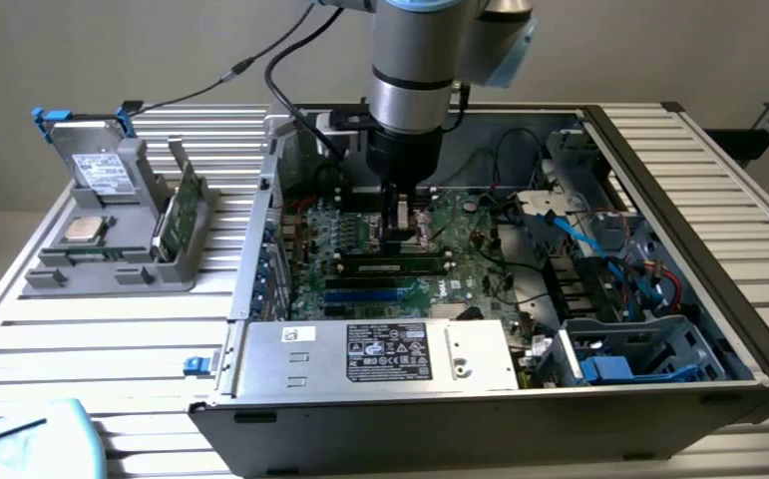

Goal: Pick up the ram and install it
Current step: 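Press down the ram until it locks into place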

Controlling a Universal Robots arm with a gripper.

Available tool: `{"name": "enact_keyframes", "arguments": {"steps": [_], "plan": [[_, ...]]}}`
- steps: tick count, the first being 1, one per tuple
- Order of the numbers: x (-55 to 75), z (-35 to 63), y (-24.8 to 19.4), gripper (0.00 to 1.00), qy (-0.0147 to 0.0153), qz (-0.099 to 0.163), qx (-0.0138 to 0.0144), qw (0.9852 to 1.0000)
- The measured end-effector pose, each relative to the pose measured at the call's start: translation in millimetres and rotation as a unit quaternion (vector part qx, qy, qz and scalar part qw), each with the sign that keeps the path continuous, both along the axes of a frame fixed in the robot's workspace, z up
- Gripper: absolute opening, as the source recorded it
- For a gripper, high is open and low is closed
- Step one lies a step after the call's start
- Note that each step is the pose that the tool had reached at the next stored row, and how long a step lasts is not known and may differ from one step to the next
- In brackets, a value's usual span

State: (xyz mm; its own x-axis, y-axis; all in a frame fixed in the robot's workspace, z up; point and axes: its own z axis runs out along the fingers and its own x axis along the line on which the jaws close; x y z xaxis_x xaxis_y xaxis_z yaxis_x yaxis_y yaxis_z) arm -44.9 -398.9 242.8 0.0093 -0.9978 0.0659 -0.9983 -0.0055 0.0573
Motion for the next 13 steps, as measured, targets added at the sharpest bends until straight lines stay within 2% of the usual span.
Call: {"name": "enact_keyframes", "arguments": {"steps": [8,13], "plan": [[1.6,17.8,0.0,0.11,0.0,0.0,0.0001,1.0],[9.2,22.1,0.0,0.11,0.0,0.0,0.0002,1.0]]}}
